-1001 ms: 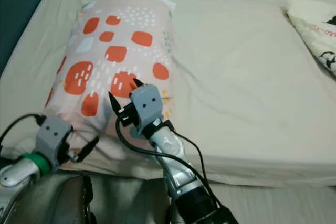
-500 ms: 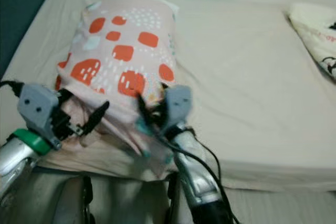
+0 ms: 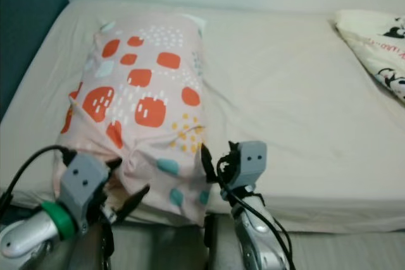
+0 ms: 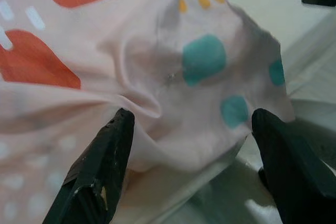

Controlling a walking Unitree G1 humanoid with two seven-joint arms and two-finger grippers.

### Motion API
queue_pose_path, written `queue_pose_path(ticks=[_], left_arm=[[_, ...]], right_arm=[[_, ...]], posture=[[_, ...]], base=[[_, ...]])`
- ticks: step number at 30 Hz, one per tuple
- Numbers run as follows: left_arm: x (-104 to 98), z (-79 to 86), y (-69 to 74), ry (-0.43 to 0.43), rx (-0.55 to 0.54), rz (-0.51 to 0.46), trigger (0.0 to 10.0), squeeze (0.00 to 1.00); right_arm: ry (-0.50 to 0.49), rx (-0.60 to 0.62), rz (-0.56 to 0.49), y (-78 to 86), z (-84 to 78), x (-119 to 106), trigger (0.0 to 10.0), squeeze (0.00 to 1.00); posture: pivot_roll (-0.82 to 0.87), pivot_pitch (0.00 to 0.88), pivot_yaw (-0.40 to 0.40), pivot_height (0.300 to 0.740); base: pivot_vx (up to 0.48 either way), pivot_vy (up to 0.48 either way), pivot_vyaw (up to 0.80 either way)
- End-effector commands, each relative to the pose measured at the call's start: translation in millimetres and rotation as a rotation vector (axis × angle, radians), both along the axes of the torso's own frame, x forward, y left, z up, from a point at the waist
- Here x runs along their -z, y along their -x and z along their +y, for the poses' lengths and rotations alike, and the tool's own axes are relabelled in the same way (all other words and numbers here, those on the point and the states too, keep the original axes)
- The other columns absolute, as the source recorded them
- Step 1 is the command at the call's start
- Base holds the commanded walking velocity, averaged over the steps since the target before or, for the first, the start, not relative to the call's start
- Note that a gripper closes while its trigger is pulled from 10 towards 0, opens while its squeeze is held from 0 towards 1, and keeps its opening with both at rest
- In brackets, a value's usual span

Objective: Clean up the room

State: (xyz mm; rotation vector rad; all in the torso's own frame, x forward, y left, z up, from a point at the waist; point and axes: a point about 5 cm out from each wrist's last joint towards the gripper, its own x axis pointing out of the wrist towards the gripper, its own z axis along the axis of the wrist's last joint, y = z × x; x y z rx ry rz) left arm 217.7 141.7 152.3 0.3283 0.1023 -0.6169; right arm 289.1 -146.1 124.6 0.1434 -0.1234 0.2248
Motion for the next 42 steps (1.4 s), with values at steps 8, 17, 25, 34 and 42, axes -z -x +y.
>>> queue_pose_path(ticks=[8, 17, 25, 34, 42], left_arm=[[-0.8, 4.0, -10.1, -0.091, 0.036, -0.037, 10.0, 0.00], [-94.0, -13.8, -50.1, 0.272, -0.138, -0.438, 10.0, 0.00], [-94.8, 5.2, -65.9, 0.139, -0.268, -0.531, 10.0, 0.00], [-25.7, 45.1, -88.1, 0.184, -0.561, -0.257, 10.0, 0.00], [-31.9, 27.3, -93.7, 0.193, -0.454, -0.255, 10.0, 0.00]], right_arm=[[0.009, -0.026, -0.019, -12.3, -1.3, -12.7, 10.0, 0.00], [0.000, -0.056, -0.048, -18.6, 6.5, -22.6, 10.0, 0.00], [-0.018, -0.061, -0.073, -19.0, 11.4, -28.5, 10.0, 0.00], [-0.091, 0.207, -0.024, -29.2, -17.3, -21.0, 10.0, 0.00], [-0.047, 0.218, -0.064, -32.2, -20.0, -28.9, 10.0, 0.00]], posture=[[0.03, 0.060, -0.002, 0.579], [0.04, 0.061, -0.021, 0.579], [0.03, 0.059, -0.015, 0.579], [0.03, 0.062, -0.019, 0.600], [0.02, 0.065, -0.016, 0.625]], base=[[0.000, 0.000, 0.00], [0.000, 0.000, 0.00], [0.000, 0.000, 0.00], [0.000, 0.000, -0.32], [0.000, 0.000, -0.45]])
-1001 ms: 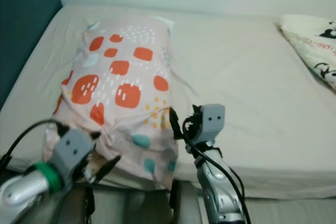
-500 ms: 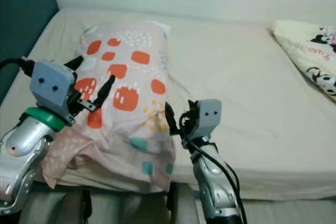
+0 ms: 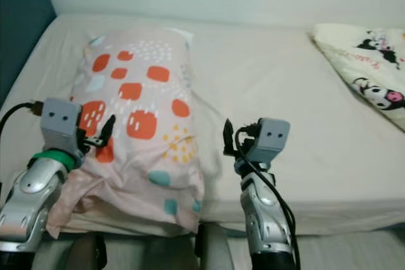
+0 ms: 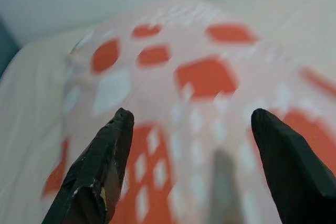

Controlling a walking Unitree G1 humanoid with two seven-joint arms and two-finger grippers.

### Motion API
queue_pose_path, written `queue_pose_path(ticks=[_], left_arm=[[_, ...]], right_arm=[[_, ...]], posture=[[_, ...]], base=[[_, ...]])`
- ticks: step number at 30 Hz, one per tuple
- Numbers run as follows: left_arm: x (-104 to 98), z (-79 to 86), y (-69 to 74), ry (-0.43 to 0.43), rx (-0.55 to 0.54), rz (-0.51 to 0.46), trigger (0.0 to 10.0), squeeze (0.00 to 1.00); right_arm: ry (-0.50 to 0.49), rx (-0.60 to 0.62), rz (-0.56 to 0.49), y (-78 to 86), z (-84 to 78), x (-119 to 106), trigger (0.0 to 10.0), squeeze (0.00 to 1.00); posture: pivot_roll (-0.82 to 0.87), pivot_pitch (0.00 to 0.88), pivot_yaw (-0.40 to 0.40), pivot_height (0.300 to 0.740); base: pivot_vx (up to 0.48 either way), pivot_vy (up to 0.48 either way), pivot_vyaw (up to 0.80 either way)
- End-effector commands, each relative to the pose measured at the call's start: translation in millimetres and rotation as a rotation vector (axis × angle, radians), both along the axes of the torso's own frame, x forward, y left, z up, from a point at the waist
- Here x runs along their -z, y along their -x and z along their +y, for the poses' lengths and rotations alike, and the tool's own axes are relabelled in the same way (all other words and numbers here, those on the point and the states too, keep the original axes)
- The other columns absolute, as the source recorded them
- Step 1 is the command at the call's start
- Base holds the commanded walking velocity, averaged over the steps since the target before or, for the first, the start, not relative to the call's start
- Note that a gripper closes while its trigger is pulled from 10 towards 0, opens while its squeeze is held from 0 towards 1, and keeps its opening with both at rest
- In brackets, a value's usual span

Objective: Clean up the room

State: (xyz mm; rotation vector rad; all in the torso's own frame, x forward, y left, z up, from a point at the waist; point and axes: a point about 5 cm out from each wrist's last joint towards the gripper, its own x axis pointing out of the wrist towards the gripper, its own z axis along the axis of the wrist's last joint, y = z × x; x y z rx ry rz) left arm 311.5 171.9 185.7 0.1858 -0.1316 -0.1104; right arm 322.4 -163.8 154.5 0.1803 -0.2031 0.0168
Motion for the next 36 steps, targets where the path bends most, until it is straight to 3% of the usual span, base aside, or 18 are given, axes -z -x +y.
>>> queue_pose_path(ticks=[1, 5, 23, 36], left_arm=[[1.5, -2.9, 0.2, 0.000, 0.019, 0.008, 10.0, 0.00], [-3.3, -10.8, -4.0, 0.046, 0.040, -0.001, 10.0, 0.00], [-5.5, -11.6, -11.3, 0.033, 0.012, -0.012, 10.0, 0.00], [-3.0, -10.5, -11.7, 0.000, 0.000, -0.024, 10.0, 0.00]], right_arm=[[0.011, 0.009, -0.003, 1.1, -2.2, 0.9, 10.0, 0.00], [0.016, 0.007, -0.002, 1.8, 0.9, 2.4, 10.0, 0.00], [0.016, 0.020, -0.004, -2.2, 3.4, 2.5, 10.0, 0.00], [0.026, -0.001, -0.023, -4.8, 9.6, 0.3, 10.0, 0.00]], posture=[[0.02, 0.065, -0.016, 0.625], [0.02, 0.065, -0.012, 0.641], [0.02, 0.063, -0.002, 0.649], [0.03, 0.062, -0.004, 0.664]], base=[[0.000, 0.000, -0.45], [0.000, 0.000, -0.46], [0.000, 0.000, -0.49], [0.000, 0.000, 0.00]])
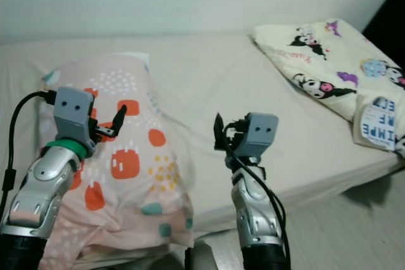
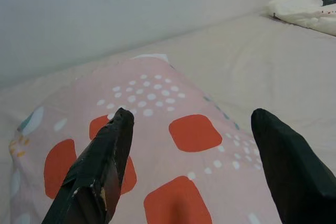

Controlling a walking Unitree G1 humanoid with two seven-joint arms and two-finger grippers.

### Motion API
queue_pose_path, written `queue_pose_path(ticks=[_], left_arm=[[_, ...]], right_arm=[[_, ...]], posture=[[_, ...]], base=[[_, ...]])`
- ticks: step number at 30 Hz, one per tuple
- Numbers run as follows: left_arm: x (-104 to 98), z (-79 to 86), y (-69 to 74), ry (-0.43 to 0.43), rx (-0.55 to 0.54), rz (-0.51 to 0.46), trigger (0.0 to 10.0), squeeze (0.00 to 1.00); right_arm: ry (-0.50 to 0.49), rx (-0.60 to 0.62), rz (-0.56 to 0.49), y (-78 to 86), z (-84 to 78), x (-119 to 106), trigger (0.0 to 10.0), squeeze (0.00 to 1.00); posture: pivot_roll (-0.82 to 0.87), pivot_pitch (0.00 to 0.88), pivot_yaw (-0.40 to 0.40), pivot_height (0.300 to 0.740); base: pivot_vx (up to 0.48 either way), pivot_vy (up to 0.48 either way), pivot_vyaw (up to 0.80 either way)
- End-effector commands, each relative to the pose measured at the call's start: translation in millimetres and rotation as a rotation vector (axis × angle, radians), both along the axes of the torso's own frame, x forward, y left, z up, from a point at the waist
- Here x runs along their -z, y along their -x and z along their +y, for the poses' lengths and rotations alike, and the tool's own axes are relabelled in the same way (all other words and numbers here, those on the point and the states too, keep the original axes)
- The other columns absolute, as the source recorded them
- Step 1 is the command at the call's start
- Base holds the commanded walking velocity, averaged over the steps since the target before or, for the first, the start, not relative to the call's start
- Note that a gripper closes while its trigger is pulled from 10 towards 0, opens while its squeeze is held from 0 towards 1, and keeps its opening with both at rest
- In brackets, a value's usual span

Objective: Clean up the room

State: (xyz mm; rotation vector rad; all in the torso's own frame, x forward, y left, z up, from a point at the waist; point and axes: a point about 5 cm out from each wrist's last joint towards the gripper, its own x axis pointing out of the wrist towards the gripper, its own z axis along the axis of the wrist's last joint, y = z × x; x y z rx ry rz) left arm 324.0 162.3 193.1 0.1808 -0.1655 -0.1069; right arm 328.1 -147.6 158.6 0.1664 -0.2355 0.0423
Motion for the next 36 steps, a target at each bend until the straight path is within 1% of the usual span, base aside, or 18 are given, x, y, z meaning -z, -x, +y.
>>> queue_pose_path(ticks=[1, 9, 14, 21, 23, 36], left_arm=[[4.7, -0.2, 1.1, -0.009, -0.003, 0.009, 10.0, 0.00], [5.2, 2.0, 1.6, -0.013, -0.012, 0.008, 10.0, 0.00], [6.4, 4.0, 0.5, -0.020, -0.019, 0.009, 10.0, 0.00], [7.3, 4.4, 0.6, -0.022, -0.021, 0.010, 10.0, 0.00], [7.7, 4.9, 0.9, -0.023, -0.023, 0.011, 10.0, 0.00], [9.0, 6.5, 1.0, -0.026, -0.029, 0.013, 10.0, 0.00]], right_arm=[[0.007, 0.015, 0.007, 0.5, -5.8, 4.1, 10.0, 0.00], [-0.001, 0.005, -0.001, 0.7, -4.1, 3.5, 10.0, 0.00], [0.005, 0.002, 0.002, -1.1, -2.6, 3.2, 10.0, 0.00], [0.009, -0.001, -0.001, -1.5, -2.4, 2.9, 10.0, 0.00], [0.009, -0.003, -0.003, -1.6, -1.9, 2.8, 10.0, 0.00], [0.012, -0.020, 0.004, -3.2, 1.5, 3.6, 10.0, 0.00]], posture=[[0.03, 0.062, -0.004, 0.664], [0.04, 0.062, -0.003, 0.678], [0.04, 0.062, -0.002, 0.702], [0.04, 0.060, -0.003, 0.721], [0.04, 0.060, -0.002, 0.736], [0.04, 0.057, -0.004, 0.740]], base=[[0.000, 0.000, 0.00], [0.000, 0.000, 0.00], [0.000, 0.000, 0.00], [0.000, 0.000, 0.00], [0.000, 0.000, 0.00], [0.000, 0.000, 0.00]])
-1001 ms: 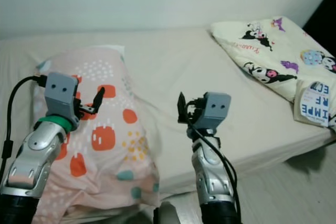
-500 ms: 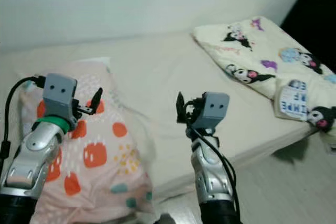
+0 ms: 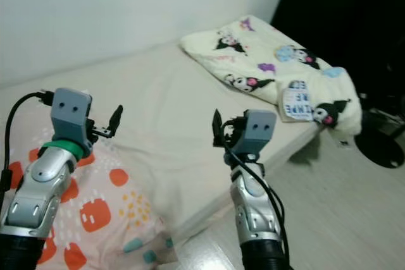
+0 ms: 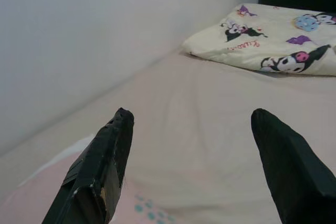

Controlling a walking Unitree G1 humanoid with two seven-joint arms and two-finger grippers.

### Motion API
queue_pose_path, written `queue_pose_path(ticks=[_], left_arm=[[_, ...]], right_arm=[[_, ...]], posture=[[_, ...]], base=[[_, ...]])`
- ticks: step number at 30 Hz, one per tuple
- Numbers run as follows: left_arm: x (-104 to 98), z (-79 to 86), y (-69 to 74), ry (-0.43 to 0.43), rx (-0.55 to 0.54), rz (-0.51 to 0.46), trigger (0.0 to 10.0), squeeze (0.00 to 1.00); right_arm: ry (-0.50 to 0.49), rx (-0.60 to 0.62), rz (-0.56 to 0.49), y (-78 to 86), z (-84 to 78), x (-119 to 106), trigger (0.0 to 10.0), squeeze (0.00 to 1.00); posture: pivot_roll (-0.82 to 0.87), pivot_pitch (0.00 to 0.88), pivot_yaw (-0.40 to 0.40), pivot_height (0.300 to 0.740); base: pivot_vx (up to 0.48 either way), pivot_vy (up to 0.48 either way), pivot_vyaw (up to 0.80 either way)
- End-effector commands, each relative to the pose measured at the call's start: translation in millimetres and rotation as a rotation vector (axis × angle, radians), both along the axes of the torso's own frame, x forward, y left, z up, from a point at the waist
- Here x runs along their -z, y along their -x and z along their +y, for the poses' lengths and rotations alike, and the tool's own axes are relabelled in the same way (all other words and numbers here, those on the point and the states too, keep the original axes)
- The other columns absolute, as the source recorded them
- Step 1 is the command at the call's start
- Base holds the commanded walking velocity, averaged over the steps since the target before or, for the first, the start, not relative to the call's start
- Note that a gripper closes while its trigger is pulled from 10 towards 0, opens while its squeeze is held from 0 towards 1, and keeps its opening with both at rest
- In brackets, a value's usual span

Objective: Clean up the room

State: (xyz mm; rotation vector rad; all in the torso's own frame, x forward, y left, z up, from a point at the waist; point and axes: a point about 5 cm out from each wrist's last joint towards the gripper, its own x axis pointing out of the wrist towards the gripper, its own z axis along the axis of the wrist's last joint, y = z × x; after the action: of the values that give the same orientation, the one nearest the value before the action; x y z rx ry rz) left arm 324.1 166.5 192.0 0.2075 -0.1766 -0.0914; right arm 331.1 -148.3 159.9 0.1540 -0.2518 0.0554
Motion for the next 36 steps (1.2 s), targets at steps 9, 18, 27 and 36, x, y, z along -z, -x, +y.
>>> queue_pose_path(ticks=[9, 18, 27, 36], left_arm=[[9.2, 5.2, 2.2, -0.009, -0.022, 0.027, 10.0, 0.00], [9.5, 5.1, 2.3, -0.014, -0.020, 0.025, 10.0, 0.00], [10.0, 4.5, 3.3, -0.006, -0.017, 0.022, 10.0, 0.00], [10.9, 4.5, 5.3, -0.009, -0.016, 0.020, 10.0, 0.00]], right_arm=[[0.019, -0.043, 0.018, -1.3, 10.3, 4.2, 10.0, 0.00], [0.024, -0.041, 0.018, -0.1, 10.0, 5.3, 10.0, 0.00], [0.025, -0.050, 0.026, 0.9, 10.8, 7.8, 10.0, 0.00], [0.029, -0.074, 0.036, 1.3, 14.5, 9.7, 10.0, 0.00]], posture=[[0.05, 0.060, -0.007, 0.740], [0.05, 0.061, -0.005, 0.740], [0.05, 0.066, -0.004, 0.740], [0.05, 0.068, -0.005, 0.740]], base=[[0.000, 0.000, 0.00], [0.000, 0.000, 0.00], [0.000, 0.000, 0.09], [0.000, 0.000, 0.00]])
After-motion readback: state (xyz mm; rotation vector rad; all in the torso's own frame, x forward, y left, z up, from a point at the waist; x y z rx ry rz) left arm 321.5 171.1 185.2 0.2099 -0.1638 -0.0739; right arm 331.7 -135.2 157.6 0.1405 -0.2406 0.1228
